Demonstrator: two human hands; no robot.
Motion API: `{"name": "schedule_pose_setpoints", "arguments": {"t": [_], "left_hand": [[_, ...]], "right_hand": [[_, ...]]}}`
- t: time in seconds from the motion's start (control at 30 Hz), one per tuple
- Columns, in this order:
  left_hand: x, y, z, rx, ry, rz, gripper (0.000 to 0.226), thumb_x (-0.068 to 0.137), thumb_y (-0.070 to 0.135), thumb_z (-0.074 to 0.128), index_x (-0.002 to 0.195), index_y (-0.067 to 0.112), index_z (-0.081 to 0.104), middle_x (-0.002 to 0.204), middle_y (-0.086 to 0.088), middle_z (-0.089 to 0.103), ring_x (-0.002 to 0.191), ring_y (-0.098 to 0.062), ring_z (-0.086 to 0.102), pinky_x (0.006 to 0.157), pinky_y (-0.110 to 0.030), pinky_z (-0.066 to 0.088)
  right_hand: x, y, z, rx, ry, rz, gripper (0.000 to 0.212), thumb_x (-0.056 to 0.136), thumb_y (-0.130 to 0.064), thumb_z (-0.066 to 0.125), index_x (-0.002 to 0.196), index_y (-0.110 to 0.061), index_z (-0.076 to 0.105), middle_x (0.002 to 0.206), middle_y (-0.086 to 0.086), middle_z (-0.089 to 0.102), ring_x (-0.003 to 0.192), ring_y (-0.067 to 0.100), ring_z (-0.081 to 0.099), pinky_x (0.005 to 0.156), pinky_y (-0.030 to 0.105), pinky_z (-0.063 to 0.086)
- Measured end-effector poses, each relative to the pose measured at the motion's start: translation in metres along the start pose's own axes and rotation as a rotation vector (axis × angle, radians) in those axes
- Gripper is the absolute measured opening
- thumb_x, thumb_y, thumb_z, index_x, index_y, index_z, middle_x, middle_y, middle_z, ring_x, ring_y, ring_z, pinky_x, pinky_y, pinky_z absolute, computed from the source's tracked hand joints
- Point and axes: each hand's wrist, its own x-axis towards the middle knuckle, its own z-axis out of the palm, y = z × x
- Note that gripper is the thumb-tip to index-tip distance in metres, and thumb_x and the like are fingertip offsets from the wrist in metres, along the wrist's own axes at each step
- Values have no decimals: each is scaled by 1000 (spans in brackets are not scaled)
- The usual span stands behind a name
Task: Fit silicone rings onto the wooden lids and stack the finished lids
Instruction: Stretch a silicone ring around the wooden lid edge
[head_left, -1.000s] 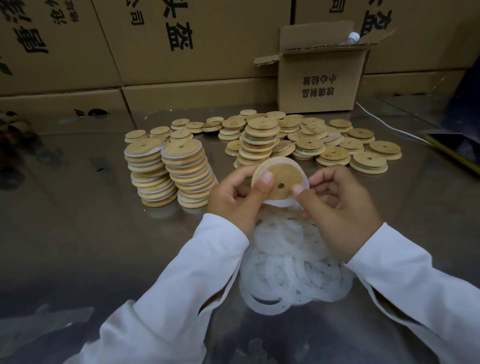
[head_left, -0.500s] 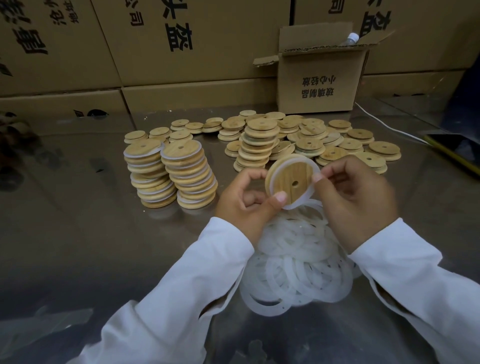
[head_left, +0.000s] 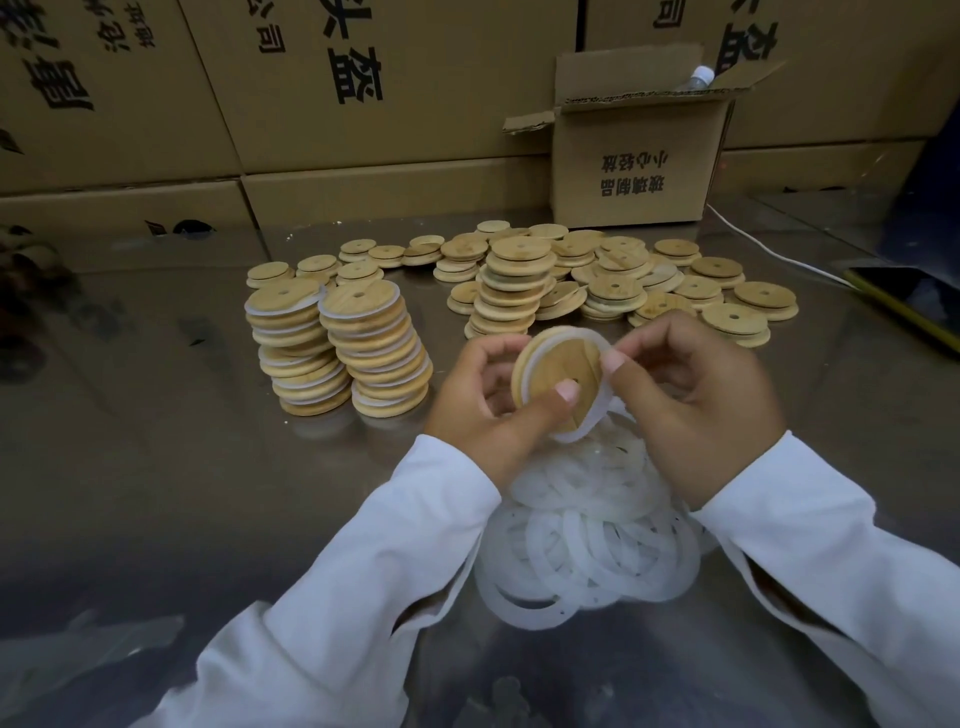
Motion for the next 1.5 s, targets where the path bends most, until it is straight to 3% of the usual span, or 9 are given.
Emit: {"name": "schedule_pose_setpoints", "arguments": {"t": [0.2, 0.3, 0.5, 0.73, 0.9, 1.07, 1.2, 1.3, 1.5], "left_hand": [[1, 0, -4, 100, 12, 53, 7, 82, 14, 66, 81, 21, 66, 63, 13, 66, 64, 0, 61, 62, -15, 49], [2, -1, -5, 108, 8, 49, 10, 82, 11, 64, 80, 20, 67, 66, 9, 66, 65, -5, 62, 64, -19, 50], [5, 3, -10, 85, -23, 48, 13, 82, 8, 63, 82, 21, 67, 67, 10, 68, 66, -2, 63, 64, -15, 51], [7, 2, -14, -130, -56, -50, 17, 70, 21, 72, 85, 16, 70, 75, -1, 70, 75, -15, 66, 74, -29, 54], [6, 2, -13, -184, -30, -72, 25, 68, 23, 73, 91, 12, 69, 80, -3, 70, 78, -15, 66, 73, -28, 53], [1, 3, -9, 149, 20, 133, 16, 74, 23, 65, 88, 18, 67, 81, 4, 69, 78, -7, 64, 70, -20, 51], [-1, 1, -6, 133, 88, 122, 14, 72, 21, 72, 84, 17, 67, 80, -1, 70, 75, -10, 65, 66, -20, 52], [-1, 0, -4, 106, 142, 95, 17, 68, 25, 70, 82, 17, 65, 80, -3, 70, 75, -11, 66, 65, -21, 52], [0, 1, -4, 4, 115, 29, 11, 78, 5, 67, 87, 11, 64, 76, -3, 70, 67, -9, 66, 64, -20, 54]], "right_hand": [[-6, -1, 5, 2, -133, -34, 15, 79, -16, 63, 69, -26, 60, 66, -14, 63, 69, 0, 60, 62, 13, 46], [-3, 0, 4, 47, -150, 32, 18, 78, -14, 64, 66, -27, 61, 65, -13, 64, 66, 1, 59, 66, 14, 46], [0, -3, 4, 97, -185, 119, 17, 79, -13, 63, 66, -24, 63, 69, -5, 65, 75, 22, 62, 78, 40, 52], [3, -6, 0, 109, -214, 127, 14, 80, -13, 63, 69, -20, 64, 72, 1, 66, 78, 25, 63, 81, 43, 52], [2, -8, 0, 84, -196, 85, 17, 80, -13, 65, 66, -24, 63, 68, -7, 65, 73, 16, 63, 76, 34, 53], [-4, -1, 1, 41, -168, 103, 16, 78, -16, 67, 67, -26, 62, 68, -4, 65, 70, 17, 62, 72, 34, 54], [-6, -3, 5, 28, -138, 87, 5, 71, -30, 64, 70, -26, 63, 68, -8, 64, 65, 7, 60, 70, 33, 54], [-10, -4, 7, 19, -99, 69, 13, 65, -38, 63, 73, -28, 65, 69, -11, 66, 65, 4, 61, 70, 31, 54], [-8, 0, 6, -44, -20, 40, 6, 73, -26, 67, 68, -27, 67, 65, -14, 66, 65, 1, 61, 66, 19, 50]]}}
